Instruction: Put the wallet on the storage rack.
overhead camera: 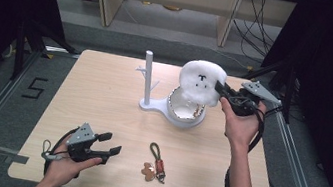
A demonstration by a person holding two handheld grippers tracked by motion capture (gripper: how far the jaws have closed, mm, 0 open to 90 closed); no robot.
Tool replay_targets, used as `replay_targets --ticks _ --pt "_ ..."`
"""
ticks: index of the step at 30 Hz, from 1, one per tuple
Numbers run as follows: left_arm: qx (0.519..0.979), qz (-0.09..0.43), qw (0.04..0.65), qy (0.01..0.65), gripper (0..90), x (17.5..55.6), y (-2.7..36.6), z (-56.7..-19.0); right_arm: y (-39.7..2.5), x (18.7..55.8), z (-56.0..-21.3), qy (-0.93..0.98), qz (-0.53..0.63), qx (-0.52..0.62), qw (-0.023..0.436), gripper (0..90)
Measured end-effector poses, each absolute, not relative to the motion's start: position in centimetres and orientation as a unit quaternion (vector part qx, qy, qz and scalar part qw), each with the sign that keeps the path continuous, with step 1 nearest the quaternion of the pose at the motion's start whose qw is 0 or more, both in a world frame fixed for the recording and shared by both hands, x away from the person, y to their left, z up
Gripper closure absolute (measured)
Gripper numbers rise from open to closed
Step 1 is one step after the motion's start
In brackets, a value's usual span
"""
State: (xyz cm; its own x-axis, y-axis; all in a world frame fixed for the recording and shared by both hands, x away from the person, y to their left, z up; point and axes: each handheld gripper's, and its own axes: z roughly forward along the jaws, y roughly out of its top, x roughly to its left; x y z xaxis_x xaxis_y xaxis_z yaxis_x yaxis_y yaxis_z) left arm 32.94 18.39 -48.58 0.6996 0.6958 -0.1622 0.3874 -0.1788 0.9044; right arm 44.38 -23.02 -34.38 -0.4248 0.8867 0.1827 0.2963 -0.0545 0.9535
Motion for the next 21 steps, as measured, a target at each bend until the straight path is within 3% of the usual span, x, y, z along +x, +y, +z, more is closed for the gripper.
replay_targets --ticks 21 --pt "0.755 0.140 0.530 0.360 36.4 32.9 18.3 -48.9 -22.4 46.3 -35.9 0.636 0.551 0.472 0.263 80.8"
